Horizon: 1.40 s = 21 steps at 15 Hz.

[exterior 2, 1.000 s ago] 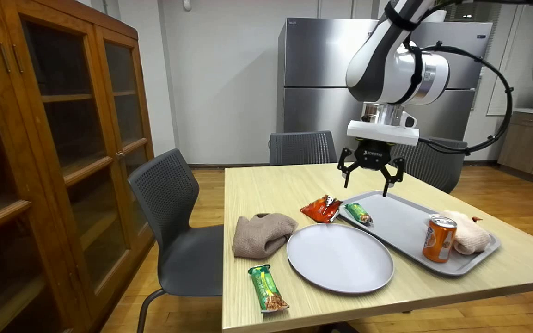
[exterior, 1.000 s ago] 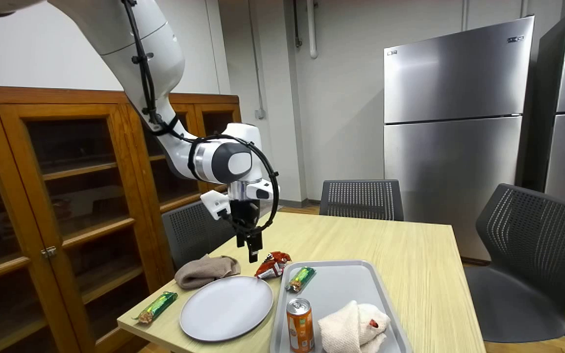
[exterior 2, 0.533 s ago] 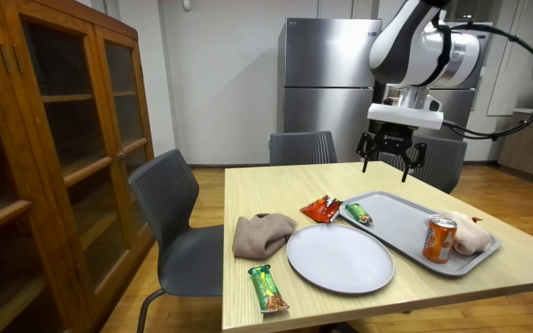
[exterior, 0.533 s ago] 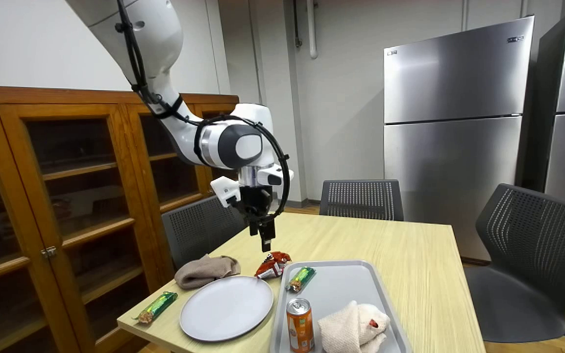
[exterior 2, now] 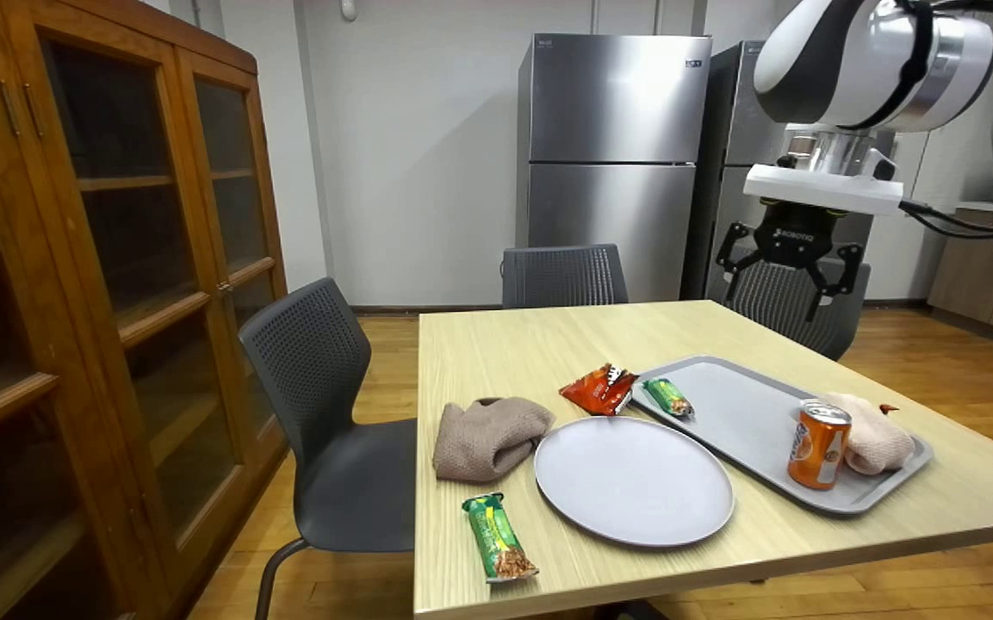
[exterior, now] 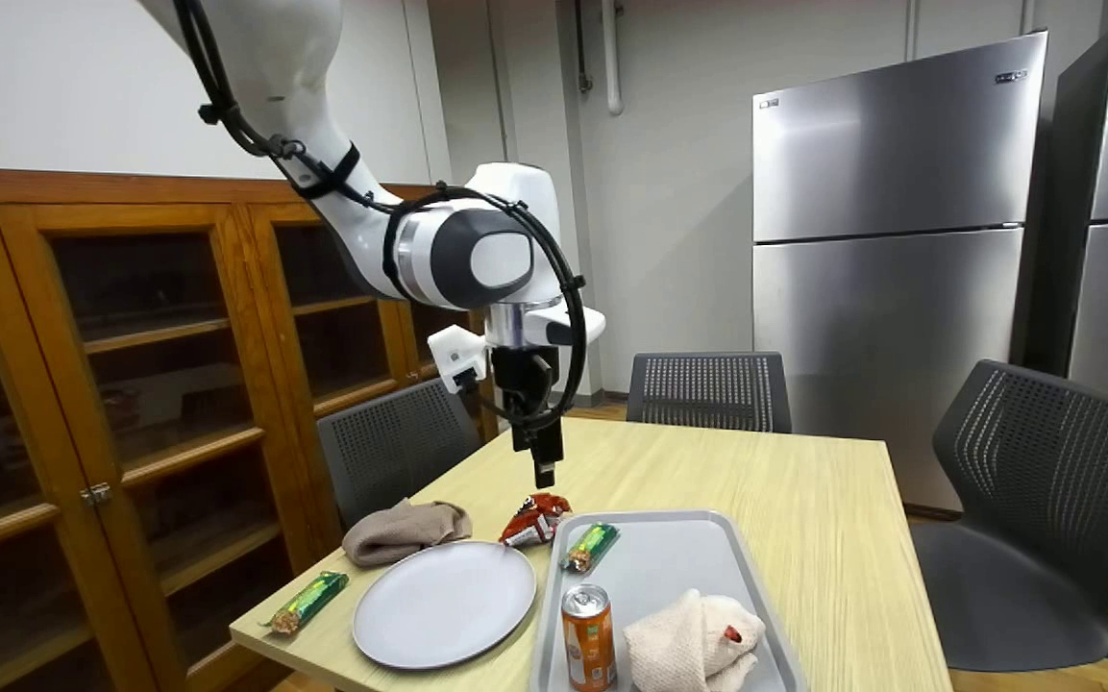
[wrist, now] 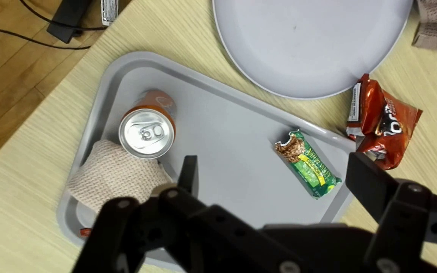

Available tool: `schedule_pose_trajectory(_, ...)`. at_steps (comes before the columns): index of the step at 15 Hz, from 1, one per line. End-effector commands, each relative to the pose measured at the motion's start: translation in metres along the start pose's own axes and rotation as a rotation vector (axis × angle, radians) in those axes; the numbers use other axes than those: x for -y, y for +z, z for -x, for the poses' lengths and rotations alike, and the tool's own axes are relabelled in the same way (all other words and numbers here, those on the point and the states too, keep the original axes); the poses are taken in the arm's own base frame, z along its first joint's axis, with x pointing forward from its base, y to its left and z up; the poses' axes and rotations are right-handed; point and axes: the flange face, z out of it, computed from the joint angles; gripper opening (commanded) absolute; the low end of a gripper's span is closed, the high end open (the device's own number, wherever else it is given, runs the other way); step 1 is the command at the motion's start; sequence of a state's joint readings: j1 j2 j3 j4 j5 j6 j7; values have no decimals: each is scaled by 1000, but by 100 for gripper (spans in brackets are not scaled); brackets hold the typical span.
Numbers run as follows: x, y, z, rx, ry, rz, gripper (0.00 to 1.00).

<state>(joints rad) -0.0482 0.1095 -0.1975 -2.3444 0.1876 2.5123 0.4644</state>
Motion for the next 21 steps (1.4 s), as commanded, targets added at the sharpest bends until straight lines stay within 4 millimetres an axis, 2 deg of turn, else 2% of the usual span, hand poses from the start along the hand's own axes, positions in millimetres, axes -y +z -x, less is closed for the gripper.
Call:
schedule_pose_trajectory(1, -27, -11, 5, -18, 77, -3, 100)
schedule_pose_trajectory(5, -50, -4, 2, -20, 134, 49, 100)
schedule_pose_trajectory(9, -62, 7, 0, -8, 198, 75, 100)
schedule_pose_trajectory(17, -67, 34, -2, 7, 291, 114, 100)
schedule_pose_trajectory(21, -65, 50, -10, -9, 332, 126, 100)
